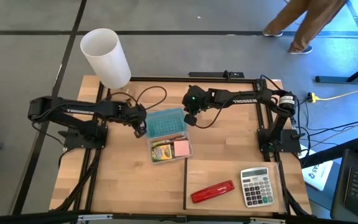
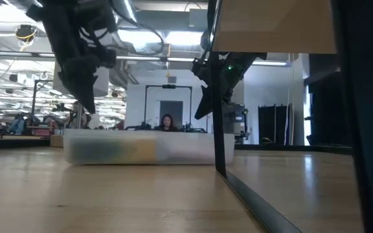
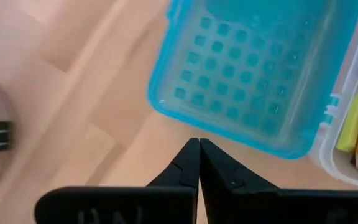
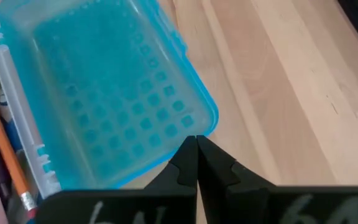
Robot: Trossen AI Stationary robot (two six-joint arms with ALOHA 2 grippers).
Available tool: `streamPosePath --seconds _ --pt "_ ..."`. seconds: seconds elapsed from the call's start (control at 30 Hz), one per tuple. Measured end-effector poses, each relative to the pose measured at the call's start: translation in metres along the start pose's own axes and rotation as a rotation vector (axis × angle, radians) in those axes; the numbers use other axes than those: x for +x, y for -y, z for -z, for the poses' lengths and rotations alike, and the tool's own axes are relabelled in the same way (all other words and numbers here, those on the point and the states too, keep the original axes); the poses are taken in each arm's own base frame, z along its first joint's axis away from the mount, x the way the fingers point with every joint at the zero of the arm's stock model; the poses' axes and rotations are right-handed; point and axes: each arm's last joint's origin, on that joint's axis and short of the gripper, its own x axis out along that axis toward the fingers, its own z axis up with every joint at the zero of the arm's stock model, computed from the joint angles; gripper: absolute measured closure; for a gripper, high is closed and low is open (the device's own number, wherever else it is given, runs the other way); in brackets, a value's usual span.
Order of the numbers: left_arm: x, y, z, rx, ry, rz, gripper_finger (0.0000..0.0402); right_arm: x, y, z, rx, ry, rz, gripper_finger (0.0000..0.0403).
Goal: Pack school essentials
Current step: Close the blue supply box
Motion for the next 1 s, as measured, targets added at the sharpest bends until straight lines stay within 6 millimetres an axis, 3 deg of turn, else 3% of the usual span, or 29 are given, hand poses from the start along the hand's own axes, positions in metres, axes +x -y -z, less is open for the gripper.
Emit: streamPosePath --seconds 0.13,0.23,0.47,0.63,0.8,1.0 --pt "-0.016 -0.006 -0.008 -0.025 0.103 -0.073 0.0401 0.0 0.0 0.0 -0.016 0.001 0.001 0.04" --pt "-0.018 -0.009 -0.018 -0.068 0.174 -0.064 0.0402 0.0 0.0 -0.003 -0.027 0.029 -0.002 0.04" --pt "0.002 -0.026 -0.034 -0.105 0.16 -0.052 0.0402 -0.001 -0.003 -0.016 -0.16 0.175 -0.113 0.04" --pt "0.021 -0.041 -0.041 -0.173 0.112 -0.064 0.0401 0.0 0.001 -0.019 -0.154 0.215 -0.107 0.04" --pt "0.025 -0.048 -0.042 -0.196 0.066 0.049 0.0401 0.0 0.006 -0.018 -0.117 0.207 -0.12 0.0394" --pt "0.025 -0.05 -0.042 -0.078 0.055 0.113 0.0401 0.001 0.006 -0.016 -0.151 0.193 -0.121 0.036"
